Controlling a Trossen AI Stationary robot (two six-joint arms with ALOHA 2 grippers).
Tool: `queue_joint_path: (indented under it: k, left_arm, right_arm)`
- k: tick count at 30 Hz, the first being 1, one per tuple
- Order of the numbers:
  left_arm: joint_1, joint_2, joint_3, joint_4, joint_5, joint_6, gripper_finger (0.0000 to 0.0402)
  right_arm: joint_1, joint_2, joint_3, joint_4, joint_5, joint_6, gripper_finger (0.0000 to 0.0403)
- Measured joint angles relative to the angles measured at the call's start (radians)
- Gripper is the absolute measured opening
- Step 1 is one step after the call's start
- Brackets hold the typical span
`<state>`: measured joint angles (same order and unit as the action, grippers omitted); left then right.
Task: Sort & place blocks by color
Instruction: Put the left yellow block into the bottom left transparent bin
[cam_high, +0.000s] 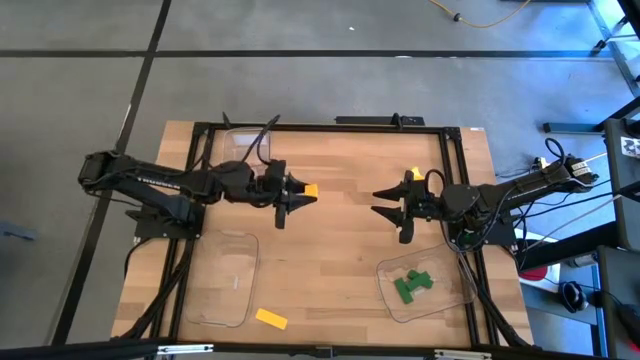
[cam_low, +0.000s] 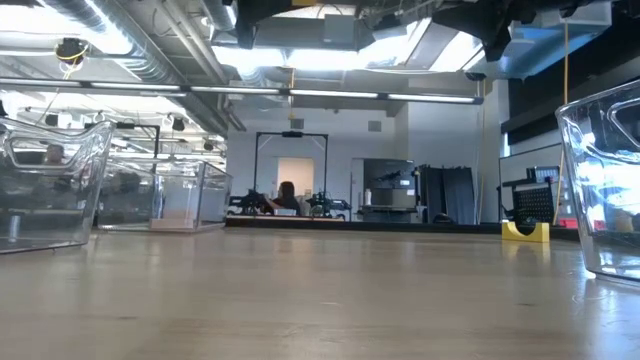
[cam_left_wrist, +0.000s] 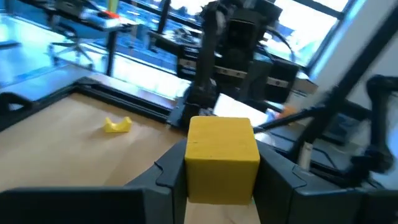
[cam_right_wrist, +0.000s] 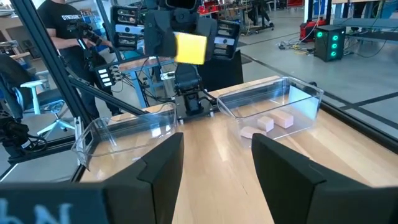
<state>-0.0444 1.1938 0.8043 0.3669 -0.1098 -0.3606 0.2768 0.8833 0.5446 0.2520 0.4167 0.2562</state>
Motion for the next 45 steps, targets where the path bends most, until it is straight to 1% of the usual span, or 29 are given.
queue_joint_path:
  k: [2,3,6,8,10,11,13,16,20,23,26,29,36,45]
  left_arm:
    - [0.000,0.000,0.029,-0.081,0.052,0.005,0.0121]
    - [-0.004,0.000,0.061,-0.171,0.077,0.005,0.0121]
    - [-0.046,0.002,0.198,-0.547,0.121,0.010,0.0121]
    - [-0.095,0.024,0.283,-0.792,0.126,0.024,0.0121]
    - [-0.159,0.033,0.332,-1.010,0.124,0.017,0.0121]
    - [-0.198,0.032,0.346,-1.087,0.124,-0.003,0.0121]
    - [-0.280,0.028,0.354,-1.173,0.122,-0.070,0.0121]
    - [-0.415,0.031,0.311,-1.295,0.113,-0.189,0.0121]
    - [-0.570,0.030,0.218,-1.268,0.106,-0.307,0.0121]
    - [-0.626,0.030,0.121,-1.193,0.081,-0.343,0.0121]
    - [-0.631,0.035,0.032,-1.148,0.095,-0.362,0.0121]
    - [-0.605,0.078,-0.010,-1.133,0.116,-0.363,0.0121]
    - [-0.590,0.211,-0.005,-1.109,0.156,-0.279,0.0121]
    - [-0.605,0.321,-0.004,-1.107,0.160,-0.265,0.0121]
  right_arm:
    - [0.000,0.000,0.000,0.000,0.000,0.001,0.0193]
    - [0.000,0.000,0.000,0.000,0.000,0.002,0.0193]
    - [0.000,0.000,0.000,0.000,0.000,0.002,0.0193]
    - [0.000,0.000,0.000,0.000,0.000,0.003,0.0193]
    - [0.000,0.000,0.000,-0.001,0.000,0.004,0.0193]
    - [0.000,0.000,0.000,-0.001,0.000,0.005,0.0193]
    - [0.000,0.000,0.000,-0.001,0.000,0.006,0.0193]
    - [0.000,0.000,0.000,-0.002,0.000,0.005,0.0193]
    - [0.000,0.000,0.000,-0.002,0.001,0.005,0.0193]
    - [0.000,0.000,0.000,-0.002,0.001,0.005,0.0193]
    - [0.000,0.000,0.000,-0.002,0.001,0.005,0.0193]
    - [0.000,0.000,0.000,-0.002,0.001,0.005,0.0193]
    - [0.000,0.000,0.000,-0.004,0.009,0.030,0.0193]
    - [0.000,0.000,0.000,-0.003,0.009,0.031,0.0193]
